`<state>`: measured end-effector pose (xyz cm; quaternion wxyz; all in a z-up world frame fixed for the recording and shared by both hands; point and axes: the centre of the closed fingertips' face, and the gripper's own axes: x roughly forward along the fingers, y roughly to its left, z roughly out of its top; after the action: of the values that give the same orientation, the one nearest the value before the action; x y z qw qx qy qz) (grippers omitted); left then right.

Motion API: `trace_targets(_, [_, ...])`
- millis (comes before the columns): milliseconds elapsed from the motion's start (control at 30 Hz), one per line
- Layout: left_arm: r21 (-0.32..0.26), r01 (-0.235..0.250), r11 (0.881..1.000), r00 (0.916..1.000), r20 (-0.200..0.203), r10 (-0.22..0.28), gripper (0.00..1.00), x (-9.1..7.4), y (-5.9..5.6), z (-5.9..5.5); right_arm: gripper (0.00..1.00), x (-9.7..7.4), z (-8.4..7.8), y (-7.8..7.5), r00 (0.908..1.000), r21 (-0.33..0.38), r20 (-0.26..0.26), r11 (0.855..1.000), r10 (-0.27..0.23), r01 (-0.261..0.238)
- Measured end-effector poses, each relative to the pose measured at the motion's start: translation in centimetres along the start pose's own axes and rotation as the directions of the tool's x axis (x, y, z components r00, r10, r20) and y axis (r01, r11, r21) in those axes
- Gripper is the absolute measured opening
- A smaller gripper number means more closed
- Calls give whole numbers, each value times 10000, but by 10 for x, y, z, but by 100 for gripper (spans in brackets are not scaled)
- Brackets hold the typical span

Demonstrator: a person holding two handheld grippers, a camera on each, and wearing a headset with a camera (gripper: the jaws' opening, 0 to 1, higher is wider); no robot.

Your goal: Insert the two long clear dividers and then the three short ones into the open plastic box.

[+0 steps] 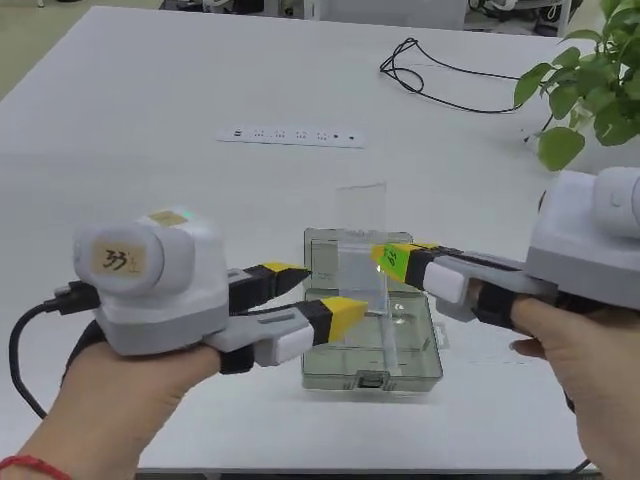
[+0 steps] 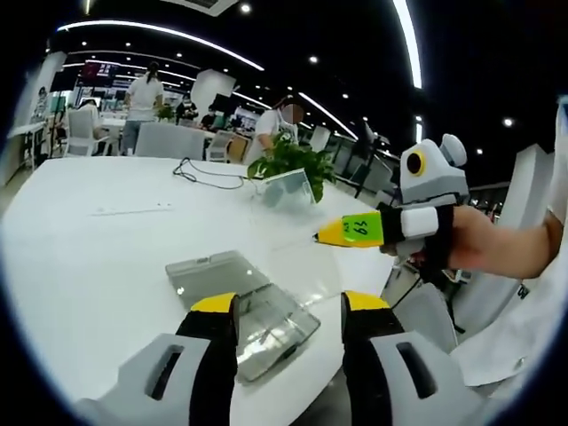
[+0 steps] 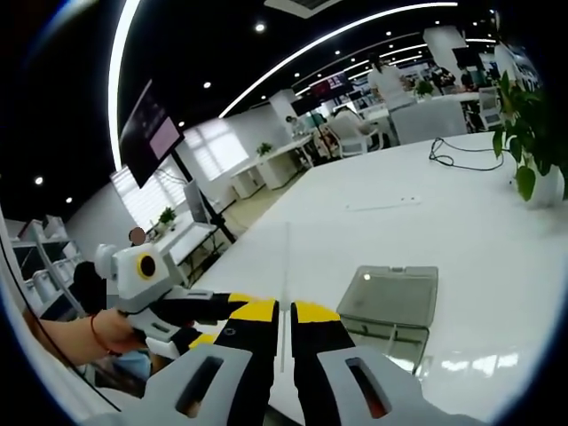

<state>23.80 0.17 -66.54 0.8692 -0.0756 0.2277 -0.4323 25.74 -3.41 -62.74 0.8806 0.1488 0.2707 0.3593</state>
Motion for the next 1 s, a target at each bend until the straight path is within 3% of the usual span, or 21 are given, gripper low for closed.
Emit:
trace_targets(300, [1385, 543, 9889, 9979, -435, -487, 70, -7, 10, -14, 6, 4, 6, -15, 9960, 515, -557, 9960, -704, 733])
trace_targets(467, [1917, 1018, 9762, 9931, -770, -885, 82, -8, 13, -23, 6, 10, -4, -23, 9823, 798, -1399, 9874, -1246, 1366])
trace_targets(533, [2208, 1225, 9676, 9899, -975, -1031, 89, -7, 14, -29, 6, 12, -9, -28, 9711, 931, -1802, 9802, -1562, 1750])
trace_targets(567, [2396, 1363, 9613, 9880, -1041, -1142, 91, -7, 13, -31, 6, 13, -14, -31, 9603, 1012, -2153, 9740, -1773, 2026])
trace_targets(633, [2528, 1572, 9547, 9839, -1232, -1294, 94, -7, 13, -37, 6, 16, -18, -41, 9463, 1176, -2595, 9663, -1926, 2289])
trace_targets(700, [2633, 1662, 9503, 9814, -1378, -1335, 96, -7, 14, -41, 6, 18, -23, -41, 9359, 1143, -2894, 9635, -2009, 2421])
trace_targets(733, [2689, 1712, 9478, 9802, -1436, -1363, 97, -7, 14, -44, 6, 19, -27, -41, 9240, 1072, -3167, 9598, -2143, 2593])
trace_targets(833, [2832, 1803, 9419, 9783, -1506, -1420, 100, -7, 17, -50, 6, 23, -35, -45, 9004, 1308, -3669, 9454, -2336, 2986])
trace_targets(1000, [2932, 1965, 9357, 9743, -1658, -1526, 100, -8, 22, -57, 6, 32, -55, -55, 8559, 1578, -4637, 9293, -2288, 3339])
